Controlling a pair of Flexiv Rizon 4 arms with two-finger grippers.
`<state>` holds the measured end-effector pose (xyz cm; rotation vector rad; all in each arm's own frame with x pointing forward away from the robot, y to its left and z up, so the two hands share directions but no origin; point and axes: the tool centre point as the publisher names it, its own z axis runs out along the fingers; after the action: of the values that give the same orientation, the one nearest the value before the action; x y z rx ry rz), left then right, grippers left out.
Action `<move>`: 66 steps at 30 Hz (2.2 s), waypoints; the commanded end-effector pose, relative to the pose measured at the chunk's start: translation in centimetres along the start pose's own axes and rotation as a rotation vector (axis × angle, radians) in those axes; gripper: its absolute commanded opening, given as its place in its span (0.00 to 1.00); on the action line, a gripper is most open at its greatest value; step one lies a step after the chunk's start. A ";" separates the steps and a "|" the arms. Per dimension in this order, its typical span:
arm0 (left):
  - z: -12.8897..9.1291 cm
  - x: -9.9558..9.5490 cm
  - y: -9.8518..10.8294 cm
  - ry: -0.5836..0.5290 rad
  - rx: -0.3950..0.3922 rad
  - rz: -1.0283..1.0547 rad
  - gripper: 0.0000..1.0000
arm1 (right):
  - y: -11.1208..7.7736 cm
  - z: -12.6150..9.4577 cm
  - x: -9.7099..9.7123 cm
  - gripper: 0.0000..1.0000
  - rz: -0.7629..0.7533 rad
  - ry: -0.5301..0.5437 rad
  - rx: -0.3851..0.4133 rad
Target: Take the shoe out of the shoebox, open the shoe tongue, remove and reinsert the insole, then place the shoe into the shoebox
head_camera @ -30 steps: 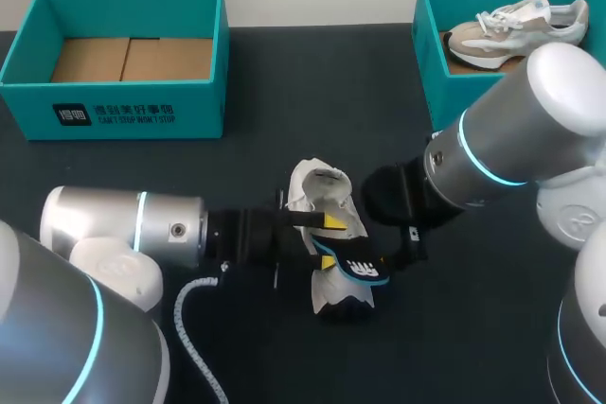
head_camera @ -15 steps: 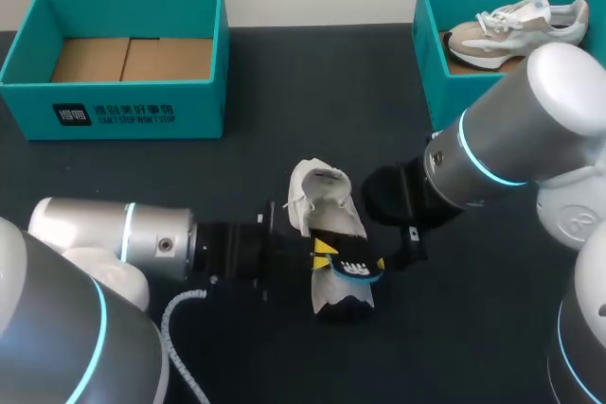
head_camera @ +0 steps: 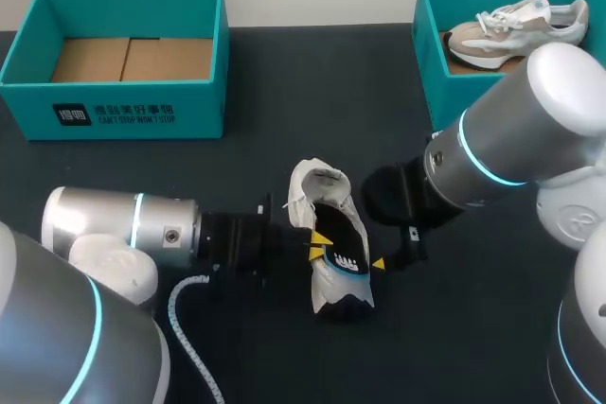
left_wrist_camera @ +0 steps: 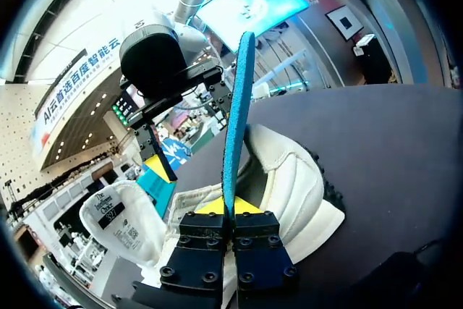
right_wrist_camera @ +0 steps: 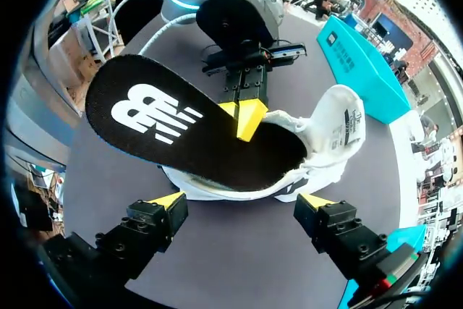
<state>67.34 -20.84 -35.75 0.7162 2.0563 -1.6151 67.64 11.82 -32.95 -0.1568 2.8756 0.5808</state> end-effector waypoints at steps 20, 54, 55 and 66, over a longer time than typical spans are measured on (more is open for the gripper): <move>0.9 -0.1 -3.8 -0.017 0.090 0.014 0.11 | 0.0 0.0 0.1 1.00 0.000 -0.003 -0.001; 1.0 0.2 -4.1 -0.050 0.028 0.163 0.17 | 0.0 0.0 0.1 1.00 0.000 -0.003 -0.001; 1.1 0.3 -4.2 -0.044 0.030 0.163 0.13 | 0.0 0.0 0.1 1.00 0.000 -0.003 -0.001; 2.1 1.3 -2.0 -0.007 -0.048 0.281 0.00 | 0.0 0.0 0.1 1.00 0.000 -0.003 -0.001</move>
<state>64.98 -22.46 -34.84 0.9382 1.8770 -1.4157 67.64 11.81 -32.95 -0.1568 2.8756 0.5809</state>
